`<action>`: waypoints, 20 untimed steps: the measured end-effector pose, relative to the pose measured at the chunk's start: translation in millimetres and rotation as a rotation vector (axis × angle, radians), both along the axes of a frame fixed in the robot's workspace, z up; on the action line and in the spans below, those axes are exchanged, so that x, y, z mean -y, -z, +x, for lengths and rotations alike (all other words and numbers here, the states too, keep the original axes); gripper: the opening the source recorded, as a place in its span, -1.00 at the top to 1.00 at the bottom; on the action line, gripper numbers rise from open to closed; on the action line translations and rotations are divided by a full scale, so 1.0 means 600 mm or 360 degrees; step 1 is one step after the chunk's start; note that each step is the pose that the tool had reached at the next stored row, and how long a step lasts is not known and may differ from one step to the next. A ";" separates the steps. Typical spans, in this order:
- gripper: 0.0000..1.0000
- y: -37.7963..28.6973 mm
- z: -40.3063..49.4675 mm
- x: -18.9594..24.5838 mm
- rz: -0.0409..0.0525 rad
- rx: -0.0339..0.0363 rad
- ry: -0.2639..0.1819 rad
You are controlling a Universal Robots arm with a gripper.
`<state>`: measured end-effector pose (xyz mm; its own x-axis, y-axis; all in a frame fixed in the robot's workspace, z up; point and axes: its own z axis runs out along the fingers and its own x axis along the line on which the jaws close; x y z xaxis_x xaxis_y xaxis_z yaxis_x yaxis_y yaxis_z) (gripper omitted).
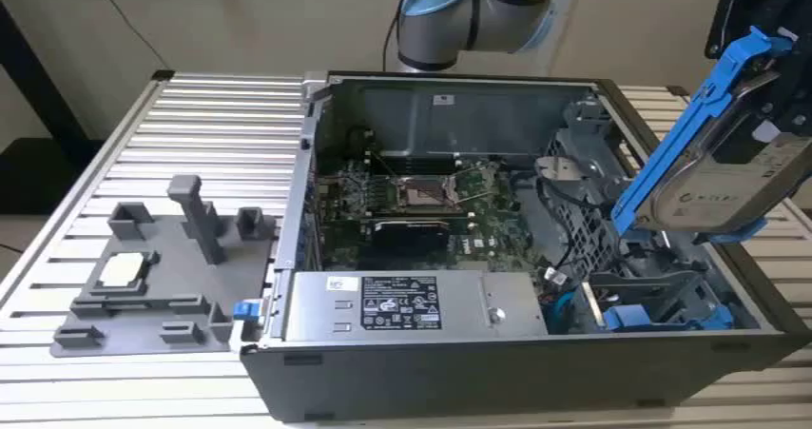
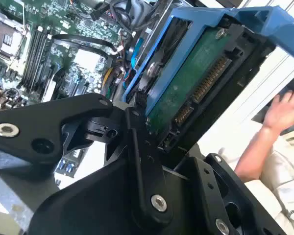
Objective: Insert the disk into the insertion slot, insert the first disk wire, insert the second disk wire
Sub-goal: 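Insert the disk into the insertion slot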
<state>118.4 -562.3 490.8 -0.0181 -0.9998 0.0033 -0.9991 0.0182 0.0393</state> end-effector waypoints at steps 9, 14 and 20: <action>0.34 0.001 0.001 -0.0001 0.0000 0.0000 0.0000; 0.34 0.003 0.003 0.0000 0.0000 0.0000 0.0000; 0.34 0.012 0.003 0.0000 0.0000 0.0001 -0.0002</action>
